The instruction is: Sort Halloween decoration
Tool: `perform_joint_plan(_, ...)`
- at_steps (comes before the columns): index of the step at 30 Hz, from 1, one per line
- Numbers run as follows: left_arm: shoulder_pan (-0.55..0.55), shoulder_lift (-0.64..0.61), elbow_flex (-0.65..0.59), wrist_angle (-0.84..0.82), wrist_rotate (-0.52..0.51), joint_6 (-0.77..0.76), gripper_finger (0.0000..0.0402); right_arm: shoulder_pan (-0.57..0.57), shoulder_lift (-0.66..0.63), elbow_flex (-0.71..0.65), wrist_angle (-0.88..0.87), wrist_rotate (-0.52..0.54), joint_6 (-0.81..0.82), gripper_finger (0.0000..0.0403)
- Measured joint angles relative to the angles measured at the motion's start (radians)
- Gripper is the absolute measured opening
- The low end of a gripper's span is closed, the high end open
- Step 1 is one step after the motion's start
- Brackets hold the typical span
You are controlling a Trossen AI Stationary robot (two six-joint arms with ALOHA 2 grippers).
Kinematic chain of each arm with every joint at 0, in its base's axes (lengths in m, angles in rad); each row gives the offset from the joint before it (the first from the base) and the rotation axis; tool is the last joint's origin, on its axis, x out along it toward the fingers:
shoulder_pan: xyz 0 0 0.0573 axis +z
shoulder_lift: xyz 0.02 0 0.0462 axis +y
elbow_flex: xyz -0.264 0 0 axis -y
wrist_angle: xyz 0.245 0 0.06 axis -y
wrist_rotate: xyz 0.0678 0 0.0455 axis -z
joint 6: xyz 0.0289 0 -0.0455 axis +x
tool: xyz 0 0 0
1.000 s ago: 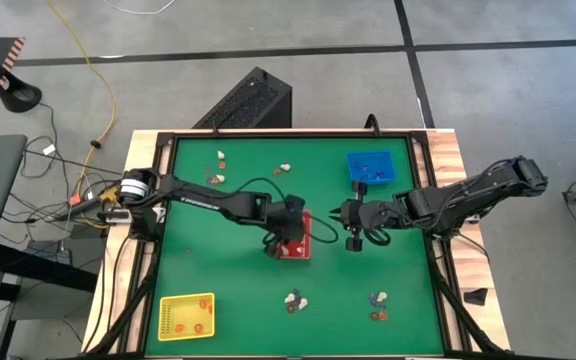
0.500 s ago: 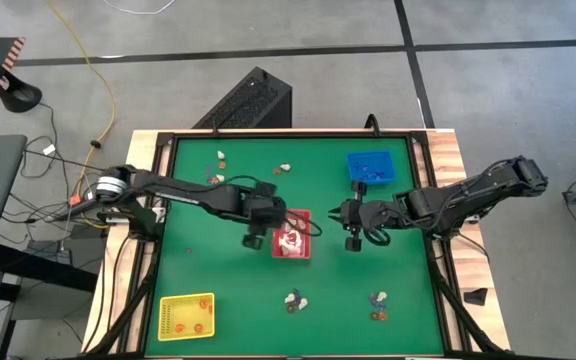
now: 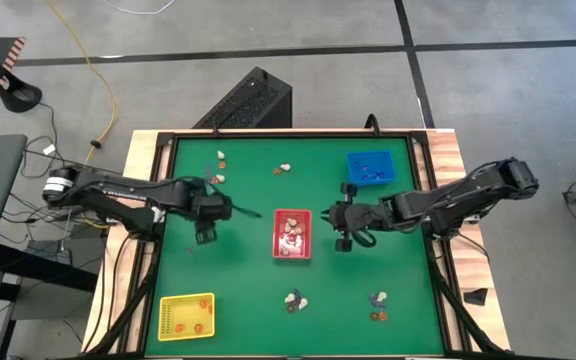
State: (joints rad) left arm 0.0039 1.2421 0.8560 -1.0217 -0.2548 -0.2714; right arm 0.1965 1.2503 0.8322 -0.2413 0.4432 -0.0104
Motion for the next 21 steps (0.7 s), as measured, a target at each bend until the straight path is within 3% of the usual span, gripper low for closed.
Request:
perform_joint_plan(3, 0.157, -0.002, -0.054, 0.082, -0.045, 0.058, 0.0157, -0.026, 0.0, 0.0, 0.047, -0.013, -0.019, 0.0081)
perform_joint_plan(8, 0.478, 0.055, -0.057, 0.259, -0.034, 0.333, 0.0157, -0.058, -0.008, 0.001, 0.082, -0.054, -0.023, 0.0081)
perform_joint_plan(14, 0.879, 0.199, 0.007, 0.289, 0.184, 0.26, 0.0157, -0.062, -0.008, 0.001, 0.065, -0.056, -0.029, 0.0081)
perform_joint_plan(17, 0.961, 0.263, 0.012, 0.316, 0.237, 0.27, 0.0157, -0.062, -0.008, 0.001, 0.055, -0.057, -0.048, 0.0081)
perform_joint_plan(21, 0.974, 0.314, 0.012, 0.372, 0.251, 0.288, 0.0157, -0.062, -0.007, 0.001, 0.029, -0.057, -0.046, 0.0081)
